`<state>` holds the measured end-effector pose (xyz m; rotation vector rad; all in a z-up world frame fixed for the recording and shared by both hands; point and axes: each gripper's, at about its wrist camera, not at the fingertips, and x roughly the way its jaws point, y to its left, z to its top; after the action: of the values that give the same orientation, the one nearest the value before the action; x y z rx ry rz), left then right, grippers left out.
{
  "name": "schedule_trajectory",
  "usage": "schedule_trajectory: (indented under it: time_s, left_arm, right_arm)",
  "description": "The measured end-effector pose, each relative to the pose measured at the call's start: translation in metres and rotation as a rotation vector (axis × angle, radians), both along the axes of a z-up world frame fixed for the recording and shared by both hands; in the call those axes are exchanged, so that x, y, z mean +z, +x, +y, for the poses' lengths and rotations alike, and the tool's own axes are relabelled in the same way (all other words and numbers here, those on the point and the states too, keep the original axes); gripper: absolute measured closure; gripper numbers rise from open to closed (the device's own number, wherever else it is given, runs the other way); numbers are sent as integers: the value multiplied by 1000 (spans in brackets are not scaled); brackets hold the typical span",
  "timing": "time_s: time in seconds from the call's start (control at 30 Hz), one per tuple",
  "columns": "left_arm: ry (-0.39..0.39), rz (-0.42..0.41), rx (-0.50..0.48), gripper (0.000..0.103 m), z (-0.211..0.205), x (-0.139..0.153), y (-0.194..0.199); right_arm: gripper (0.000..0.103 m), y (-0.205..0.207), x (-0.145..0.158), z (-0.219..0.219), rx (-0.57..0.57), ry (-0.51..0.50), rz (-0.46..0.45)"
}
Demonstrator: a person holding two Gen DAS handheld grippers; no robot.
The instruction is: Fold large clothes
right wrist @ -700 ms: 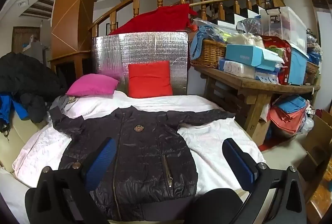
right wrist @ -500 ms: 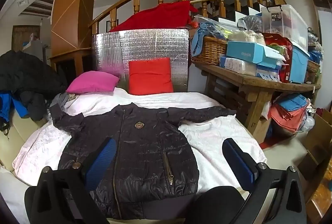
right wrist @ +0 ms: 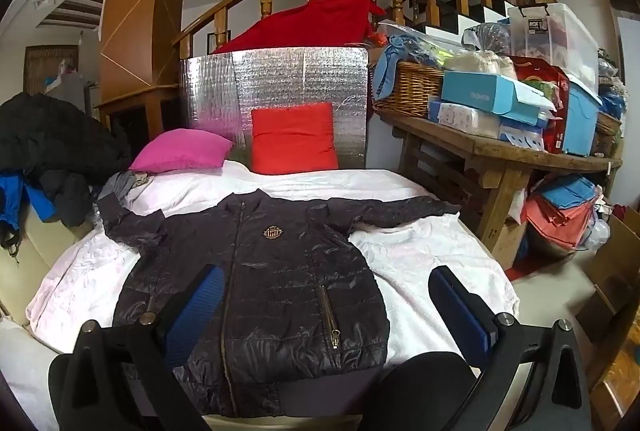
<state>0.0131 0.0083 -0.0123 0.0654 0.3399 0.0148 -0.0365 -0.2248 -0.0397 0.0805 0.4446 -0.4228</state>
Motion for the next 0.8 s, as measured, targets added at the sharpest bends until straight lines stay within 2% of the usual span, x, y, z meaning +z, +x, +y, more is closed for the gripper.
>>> schedule_trajectory:
  time_s: [0.8]
  left_arm:
    - [-15, -1, 12, 0, 10, -4, 0]
  right_arm:
    - [0, 7, -2, 9, 19, 8, 23]
